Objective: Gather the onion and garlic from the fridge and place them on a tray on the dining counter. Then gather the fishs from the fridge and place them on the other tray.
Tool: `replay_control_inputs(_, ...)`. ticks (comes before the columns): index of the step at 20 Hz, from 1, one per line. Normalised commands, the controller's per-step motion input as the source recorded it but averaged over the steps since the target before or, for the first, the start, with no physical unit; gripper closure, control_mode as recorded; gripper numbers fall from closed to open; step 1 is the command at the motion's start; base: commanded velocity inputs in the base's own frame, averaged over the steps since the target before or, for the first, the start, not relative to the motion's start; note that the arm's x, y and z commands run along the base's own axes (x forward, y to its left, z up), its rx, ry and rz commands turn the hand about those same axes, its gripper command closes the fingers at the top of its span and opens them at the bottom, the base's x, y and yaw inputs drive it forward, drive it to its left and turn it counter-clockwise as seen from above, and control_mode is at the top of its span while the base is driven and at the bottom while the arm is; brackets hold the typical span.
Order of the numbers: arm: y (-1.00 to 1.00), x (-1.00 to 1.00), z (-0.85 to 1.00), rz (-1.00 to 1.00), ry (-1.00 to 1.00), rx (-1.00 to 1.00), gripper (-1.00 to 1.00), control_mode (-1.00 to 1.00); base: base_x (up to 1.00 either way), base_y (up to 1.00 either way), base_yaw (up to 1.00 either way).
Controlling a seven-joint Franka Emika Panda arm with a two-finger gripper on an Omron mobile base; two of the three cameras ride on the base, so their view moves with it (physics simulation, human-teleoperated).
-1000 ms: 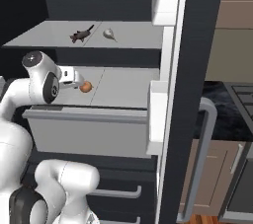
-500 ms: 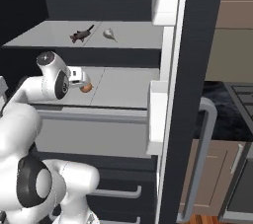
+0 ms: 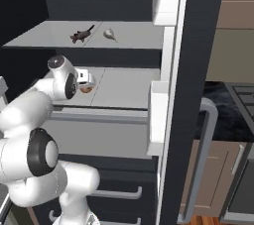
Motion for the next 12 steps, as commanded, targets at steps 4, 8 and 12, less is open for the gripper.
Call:
replay_control_inputs(4, 0.04, 0.48, -0.21, 0.00, 0.00, 0.00, -1.00, -1.00, 0.00, 0.00, 0.00)
replay_control_inputs(8, 0.05, 0.48, -0.22, 0.00, 0.01, 0.00, -1.00, -1.00, 0.00, 0.00, 0.00)
replay_control_inputs(12, 0.07, 0.47, -0.22, 0.00, 0.02, 0.00, -1.00, -1.00, 0.00, 0.00, 0.00)
